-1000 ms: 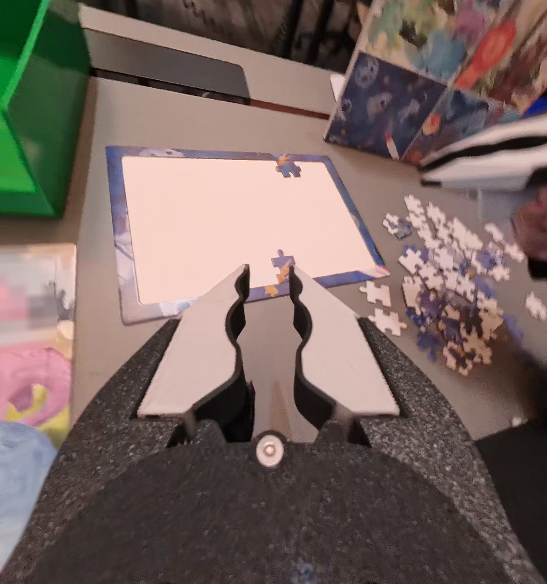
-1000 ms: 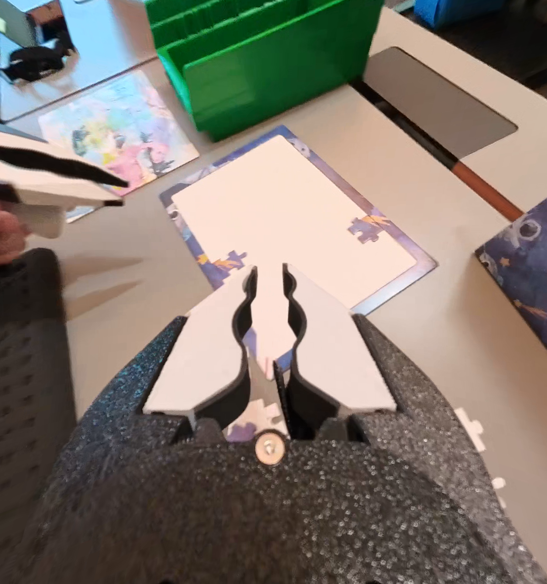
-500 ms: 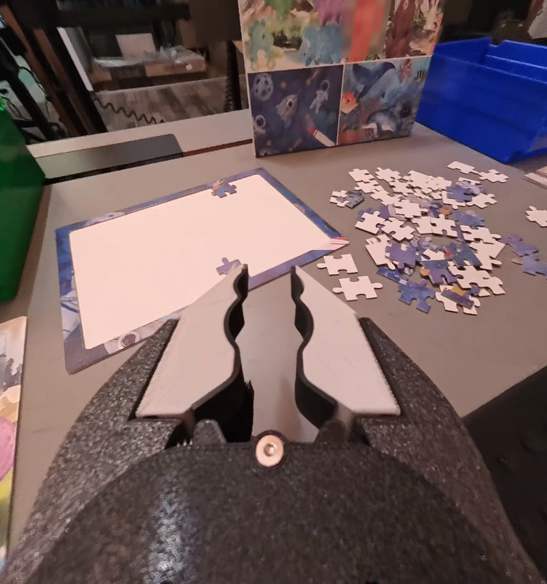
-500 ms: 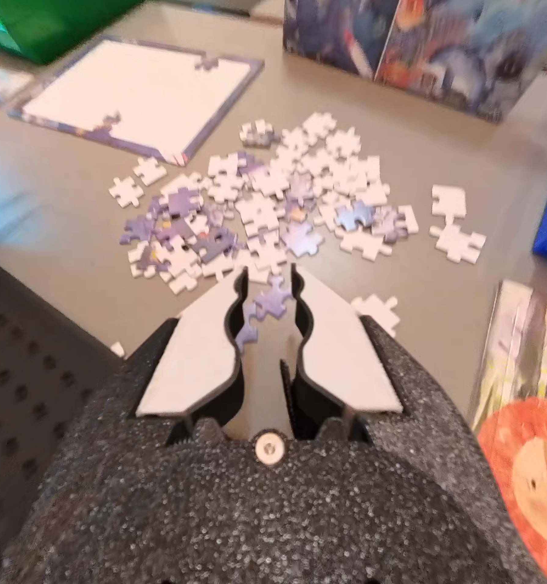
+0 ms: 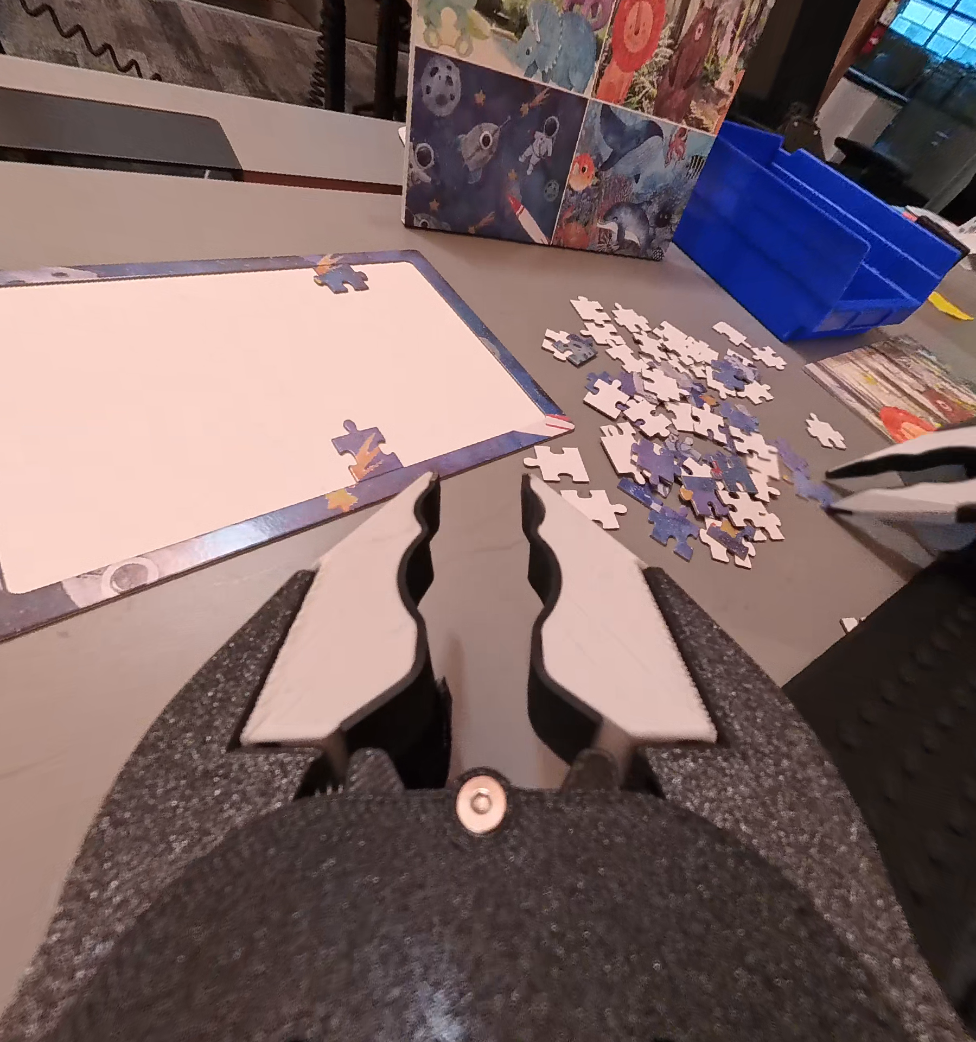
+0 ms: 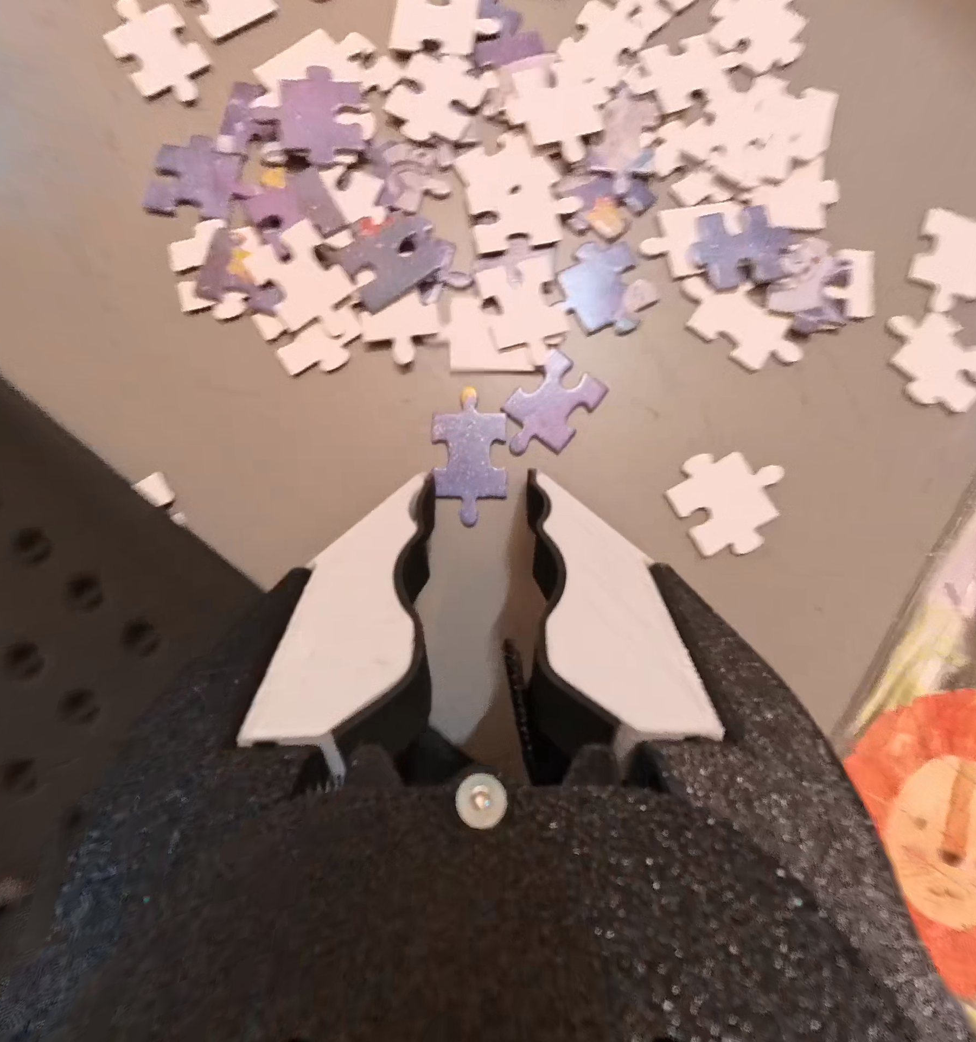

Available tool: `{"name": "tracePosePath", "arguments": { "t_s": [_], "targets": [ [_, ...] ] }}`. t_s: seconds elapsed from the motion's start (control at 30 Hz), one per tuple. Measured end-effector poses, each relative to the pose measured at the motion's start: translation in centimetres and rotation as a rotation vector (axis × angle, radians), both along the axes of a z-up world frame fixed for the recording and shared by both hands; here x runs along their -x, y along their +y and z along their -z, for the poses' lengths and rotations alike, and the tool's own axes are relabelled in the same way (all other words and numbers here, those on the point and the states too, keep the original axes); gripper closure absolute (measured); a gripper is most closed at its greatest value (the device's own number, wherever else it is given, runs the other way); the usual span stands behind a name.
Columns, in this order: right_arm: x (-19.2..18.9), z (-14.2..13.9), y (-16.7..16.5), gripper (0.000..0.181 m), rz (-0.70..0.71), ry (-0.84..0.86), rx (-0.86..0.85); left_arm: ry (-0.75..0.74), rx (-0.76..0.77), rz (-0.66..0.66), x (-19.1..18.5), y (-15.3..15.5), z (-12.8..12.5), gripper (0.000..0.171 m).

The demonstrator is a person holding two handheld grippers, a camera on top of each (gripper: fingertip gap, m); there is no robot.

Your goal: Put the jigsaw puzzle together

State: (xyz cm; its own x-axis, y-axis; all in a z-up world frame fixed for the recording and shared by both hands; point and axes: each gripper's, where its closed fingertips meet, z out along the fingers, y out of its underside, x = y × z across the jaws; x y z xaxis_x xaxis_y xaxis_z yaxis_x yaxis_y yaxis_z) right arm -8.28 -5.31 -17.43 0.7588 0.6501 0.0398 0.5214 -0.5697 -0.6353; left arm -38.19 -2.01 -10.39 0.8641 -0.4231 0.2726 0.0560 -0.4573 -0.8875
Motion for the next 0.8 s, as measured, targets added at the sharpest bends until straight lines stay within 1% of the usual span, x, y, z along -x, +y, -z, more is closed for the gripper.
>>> {"name": "tracePosePath", "arguments": {
  "t_s": [0.03,0.1,0.13,0.17,0.2,0.23,0.3,0.37,0.43,0.53,0.6,0.77,0.8],
  "targets": [
    [-0.5,-0.1,0.7,0.153,0.025,-0.032,-0.028,0.000,0.001,0.000,0.0,0.0,0.0,0.143],
    [0.4,-0.9,0.7,0.149,-0.013,-0.029,-0.045,0.004,0.000,0.001,-0.1,0.0,0.0,0.143],
    [1.7,-1.9,0.3,0.149,-0.073,0.016,-0.062,0.008,0.001,0.003,-0.1,0.0,0.1,0.143],
    [3.6,-2.8,-0.6,0.149,-0.170,0.074,-0.057,0.009,0.002,0.005,-0.1,0.0,0.1,0.143],
    [5.3,-3.2,-2.1,0.149,-0.291,0.115,-0.020,0.010,0.003,0.005,-0.1,0.0,0.1,0.143],
    [6.5,-2.9,-3.4,0.147,-0.400,0.115,0.042,0.011,0.005,0.006,-0.2,0.0,0.2,0.143],
    [7.2,-1.4,-4.5,0.142,-0.543,0.011,0.125,0.013,0.005,0.007,-0.2,0.0,0.2,0.143],
    [7.7,-0.6,-5.1,0.129,-0.655,-0.055,0.165,0.019,0.000,0.006,-0.2,0.0,0.1,0.143],
    [8.3,-0.4,-5.7,0.138,-0.746,-0.076,0.195,0.024,-0.002,0.007,-0.2,-0.1,0.1,0.143],
    [8.5,-0.1,-5.7,0.138,-0.828,-0.128,0.235,0.029,0.000,0.008,-0.3,0.0,0.2,0.143],
    [8.8,0.2,-5.9,0.142,-0.888,-0.163,0.250,0.033,0.003,0.010,-0.3,0.0,0.3,0.143],
    [8.8,0.4,-5.6,0.145,-1.026,-0.265,0.188,0.046,0.000,0.013,-0.4,-0.1,0.3,0.143],
    [8.9,0.3,-5.4,0.141,-1.038,-0.272,0.169,0.049,0.001,0.014,-0.5,-0.1,0.4,0.143]
  ]
}}
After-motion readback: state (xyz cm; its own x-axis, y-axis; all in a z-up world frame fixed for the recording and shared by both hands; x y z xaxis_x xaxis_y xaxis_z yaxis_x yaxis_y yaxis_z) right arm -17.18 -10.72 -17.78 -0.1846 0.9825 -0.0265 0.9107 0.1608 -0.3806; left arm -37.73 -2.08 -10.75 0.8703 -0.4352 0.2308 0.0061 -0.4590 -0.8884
